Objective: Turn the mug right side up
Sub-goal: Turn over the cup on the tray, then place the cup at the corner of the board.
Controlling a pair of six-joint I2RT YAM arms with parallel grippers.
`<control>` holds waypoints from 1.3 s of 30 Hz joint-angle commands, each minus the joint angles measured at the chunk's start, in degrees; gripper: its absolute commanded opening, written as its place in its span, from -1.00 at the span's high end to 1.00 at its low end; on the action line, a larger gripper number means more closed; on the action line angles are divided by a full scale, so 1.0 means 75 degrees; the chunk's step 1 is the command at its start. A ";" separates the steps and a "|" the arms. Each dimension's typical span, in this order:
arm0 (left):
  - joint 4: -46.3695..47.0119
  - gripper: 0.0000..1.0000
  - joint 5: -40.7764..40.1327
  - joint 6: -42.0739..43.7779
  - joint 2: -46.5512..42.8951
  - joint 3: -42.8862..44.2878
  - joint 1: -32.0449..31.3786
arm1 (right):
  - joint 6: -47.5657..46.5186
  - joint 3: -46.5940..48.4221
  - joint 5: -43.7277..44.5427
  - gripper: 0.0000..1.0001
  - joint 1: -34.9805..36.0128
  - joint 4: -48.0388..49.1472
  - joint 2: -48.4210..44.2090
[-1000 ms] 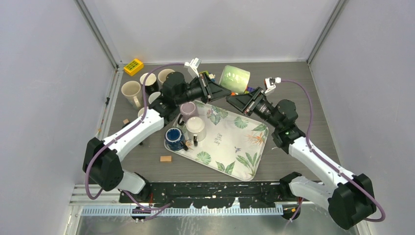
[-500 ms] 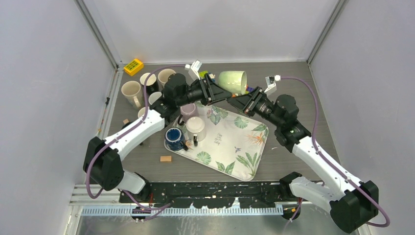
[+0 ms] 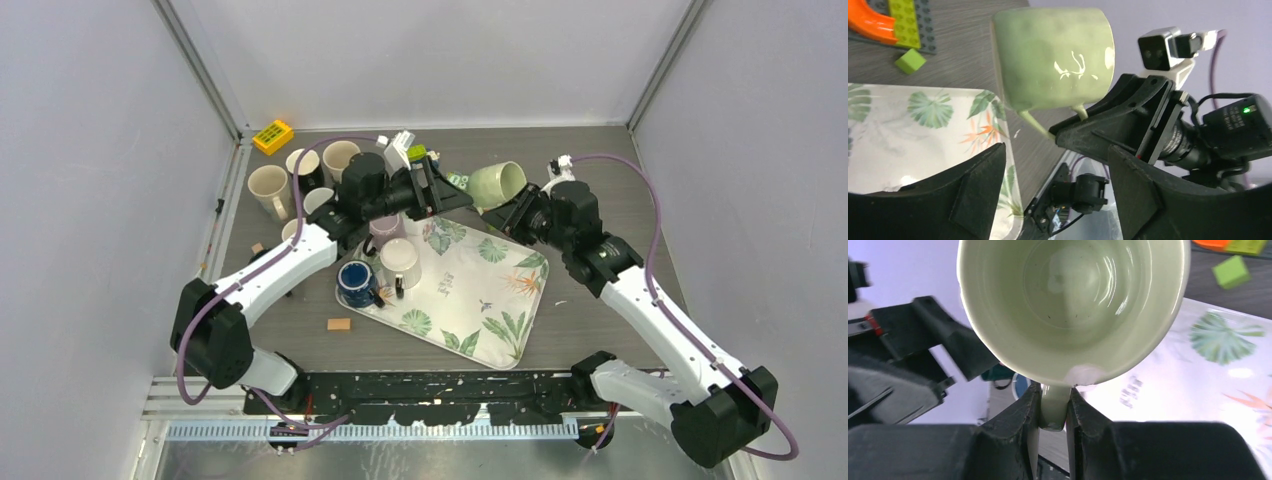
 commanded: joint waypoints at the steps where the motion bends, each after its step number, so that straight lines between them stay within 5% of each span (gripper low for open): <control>1: -0.1068 -0.57 -0.0493 0.0977 -0.0612 0.0200 0.0014 | -0.0838 0.0927 0.1113 0.99 -0.0018 -0.0655 0.0223; 9: -0.2958 -0.73 -0.1198 0.2245 -0.1826 -0.0019 0.0014 | -0.2031 0.1675 0.3416 0.99 -0.0030 -0.1668 0.1172; 17: -0.4337 -0.80 -0.1548 0.3106 -0.2912 -0.0279 0.0011 | -0.2470 0.1947 0.4453 0.99 -0.0610 -0.1438 0.2232; 26: -0.5084 -0.81 -0.1544 0.3459 -0.3548 -0.0260 0.0008 | -0.2557 0.1921 0.4265 0.99 -0.2103 -0.0622 0.3417; 39: -0.5288 -0.81 -0.1554 0.3497 -0.4053 -0.0526 0.0014 | -0.3092 0.3010 0.4185 0.99 -0.2805 -0.0603 0.5314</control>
